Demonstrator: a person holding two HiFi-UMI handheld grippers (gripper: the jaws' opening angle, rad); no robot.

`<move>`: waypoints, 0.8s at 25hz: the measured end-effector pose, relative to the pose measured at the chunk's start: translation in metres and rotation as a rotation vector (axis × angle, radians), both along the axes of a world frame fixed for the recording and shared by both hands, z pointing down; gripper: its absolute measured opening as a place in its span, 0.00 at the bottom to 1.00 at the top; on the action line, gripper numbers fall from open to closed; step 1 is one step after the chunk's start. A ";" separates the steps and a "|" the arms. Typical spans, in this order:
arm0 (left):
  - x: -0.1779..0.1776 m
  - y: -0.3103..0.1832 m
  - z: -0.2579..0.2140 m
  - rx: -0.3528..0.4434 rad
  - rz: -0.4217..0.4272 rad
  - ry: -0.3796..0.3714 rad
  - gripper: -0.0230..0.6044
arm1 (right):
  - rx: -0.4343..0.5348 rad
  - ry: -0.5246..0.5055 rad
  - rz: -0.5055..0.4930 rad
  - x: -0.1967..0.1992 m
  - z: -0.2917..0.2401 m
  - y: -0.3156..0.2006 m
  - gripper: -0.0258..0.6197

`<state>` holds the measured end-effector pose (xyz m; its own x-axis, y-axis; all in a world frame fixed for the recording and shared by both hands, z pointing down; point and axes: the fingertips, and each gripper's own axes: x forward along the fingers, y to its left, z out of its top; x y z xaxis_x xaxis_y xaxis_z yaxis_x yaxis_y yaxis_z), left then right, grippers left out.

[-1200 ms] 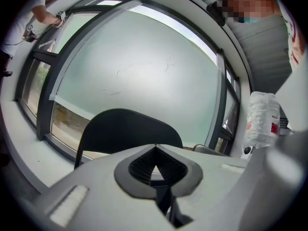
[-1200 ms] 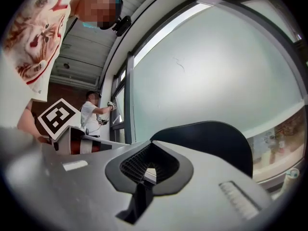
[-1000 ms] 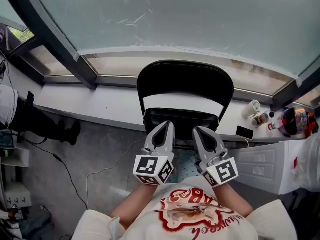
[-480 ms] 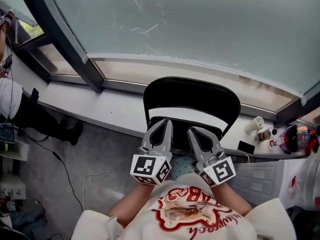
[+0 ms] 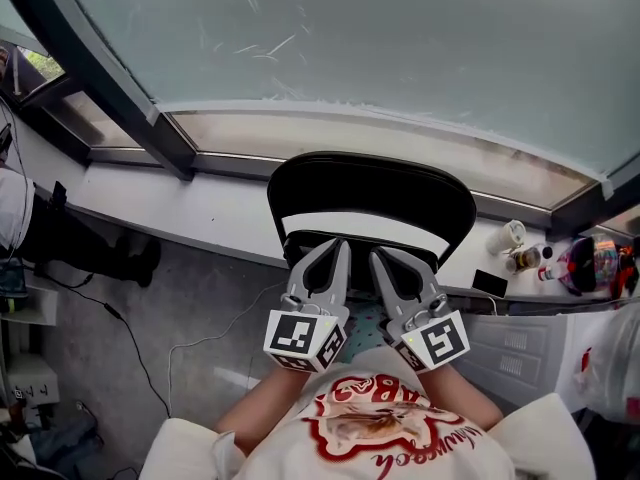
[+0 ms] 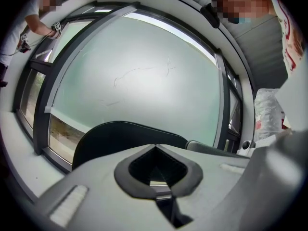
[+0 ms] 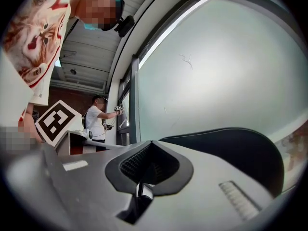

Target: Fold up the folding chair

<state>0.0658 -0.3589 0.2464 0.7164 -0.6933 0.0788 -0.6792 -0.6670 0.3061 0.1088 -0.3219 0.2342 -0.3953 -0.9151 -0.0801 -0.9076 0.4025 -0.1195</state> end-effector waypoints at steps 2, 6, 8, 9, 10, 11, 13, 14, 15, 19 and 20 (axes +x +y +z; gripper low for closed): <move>0.004 0.003 0.000 0.007 0.013 -0.008 0.04 | 0.013 0.009 0.007 0.002 -0.005 0.001 0.08; 0.001 0.008 -0.006 0.024 0.028 -0.016 0.04 | 0.033 -0.002 0.025 0.002 -0.013 0.003 0.08; -0.004 0.013 -0.009 0.037 0.029 -0.018 0.04 | 0.036 -0.001 0.031 -0.001 -0.014 0.008 0.08; -0.007 0.017 -0.009 0.039 0.028 -0.015 0.04 | 0.036 -0.002 0.034 -0.002 -0.014 0.012 0.08; -0.010 0.022 -0.010 0.038 0.027 -0.009 0.04 | 0.035 -0.004 0.036 -0.004 -0.014 0.017 0.08; -0.013 0.026 -0.010 0.036 0.027 -0.002 0.04 | 0.034 -0.004 0.037 -0.007 -0.014 0.023 0.08; -0.018 0.036 -0.011 0.035 0.029 0.008 0.04 | 0.033 0.003 0.037 -0.012 -0.014 0.034 0.08; -0.021 0.041 -0.010 0.034 0.031 0.011 0.04 | 0.033 0.006 0.039 -0.014 -0.015 0.039 0.08; -0.023 0.045 -0.009 0.030 0.033 0.014 0.04 | 0.032 0.007 0.042 -0.016 -0.015 0.045 0.08; -0.030 0.057 -0.008 0.016 0.043 0.031 0.04 | 0.030 0.022 0.056 -0.021 -0.016 0.063 0.08; -0.031 0.058 -0.008 0.016 0.046 0.030 0.04 | 0.025 0.023 0.061 -0.021 -0.015 0.065 0.08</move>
<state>0.0345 -0.3006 0.2382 0.7491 -0.6608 0.0457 -0.6386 -0.7021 0.3150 0.0878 -0.2570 0.2195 -0.3405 -0.9354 -0.0951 -0.9330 0.3487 -0.0890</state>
